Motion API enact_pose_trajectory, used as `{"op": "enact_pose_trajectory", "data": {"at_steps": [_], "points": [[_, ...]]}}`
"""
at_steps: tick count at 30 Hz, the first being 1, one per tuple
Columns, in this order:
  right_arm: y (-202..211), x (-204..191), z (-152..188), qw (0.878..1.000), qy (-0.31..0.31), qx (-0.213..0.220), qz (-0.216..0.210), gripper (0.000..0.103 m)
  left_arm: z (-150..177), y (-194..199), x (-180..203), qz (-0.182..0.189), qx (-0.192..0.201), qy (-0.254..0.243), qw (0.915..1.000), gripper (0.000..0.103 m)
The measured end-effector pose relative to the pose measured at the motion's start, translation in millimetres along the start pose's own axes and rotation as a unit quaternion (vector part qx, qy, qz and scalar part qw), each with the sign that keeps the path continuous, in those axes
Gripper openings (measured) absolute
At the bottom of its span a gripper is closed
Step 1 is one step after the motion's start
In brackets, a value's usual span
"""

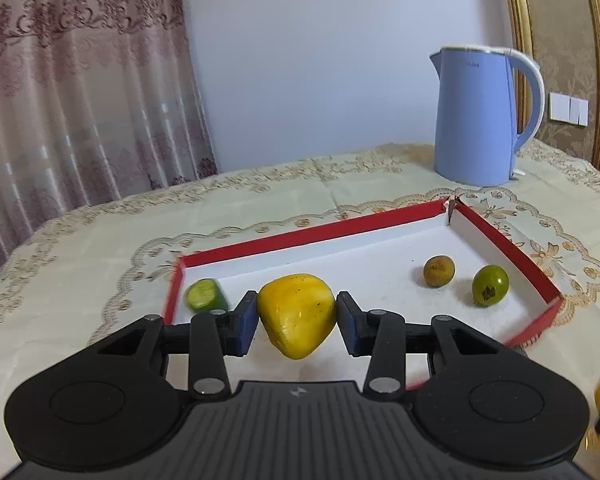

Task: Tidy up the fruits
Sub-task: 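Carry the yellow fruit into the red box and open the left gripper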

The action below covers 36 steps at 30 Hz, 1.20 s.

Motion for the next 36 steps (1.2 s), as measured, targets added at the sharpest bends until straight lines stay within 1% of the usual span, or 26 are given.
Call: {"op": "enact_pose_trajectory", "data": {"at_steps": [5, 9, 13, 15, 18, 22, 23, 28, 32, 34, 36], "points": [[1, 0, 0, 1.0, 0.001, 0.0, -0.001, 0.026, -6, -28, 17, -0.007, -0.024, -0.011, 0.9996, 0.041], [1, -1, 1, 1.0, 0.002, -0.001, -0.003, 0.026, -11, -45, 25, -0.016, -0.031, -0.018, 0.9992, 0.041], [1, -3, 1, 1.0, 0.002, -0.002, -0.003, 0.026, -13, -58, 30, -0.014, -0.041, -0.022, 0.9988, 0.042], [1, -3, 1, 1.0, 0.002, -0.001, -0.003, 0.026, -13, -59, 32, -0.02, -0.037, -0.028, 0.9987, 0.042], [1, -3, 1, 1.0, 0.002, -0.002, -0.003, 0.026, -13, -58, 33, -0.014, -0.037, -0.028, 0.9988, 0.043], [1, -6, 2, 1.0, 0.003, -0.003, -0.003, 0.026, -13, -54, 33, -0.014, -0.03, -0.026, 0.9991, 0.058], [1, -6, 1, 1.0, 0.003, -0.003, -0.004, 0.026, -14, -53, 33, -0.015, -0.028, -0.027, 0.9991, 0.059], [-1, -9, 0, 1.0, 0.005, -0.004, -0.005, 0.026, -16, -43, 27, -0.016, -0.02, -0.018, 0.9995, 0.06], [-3, -8, -1, 1.0, 0.006, -0.004, -0.006, 0.026, -12, -31, 10, -0.029, -0.016, 0.001, 0.9995, 0.061], [-6, -8, -4, 1.0, 0.007, -0.004, -0.008, 0.026, -6, -28, 1, -0.03, -0.023, 0.011, 0.9992, 0.065], [-10, -8, -7, 1.0, 0.007, -0.002, -0.01, 0.026, 2, -25, -9, -0.031, -0.034, 0.022, 0.9987, 0.065]]}}
Point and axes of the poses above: each gripper's, at about its wrist camera, not at the fingertips, and y roughly against the way its jaws point, x to its right, z to its underside, the point moved 5 cm from there along -y, roughly the way its jaws point, and after that the axes turned 8 degrees about -z, right-handed, at the moved point
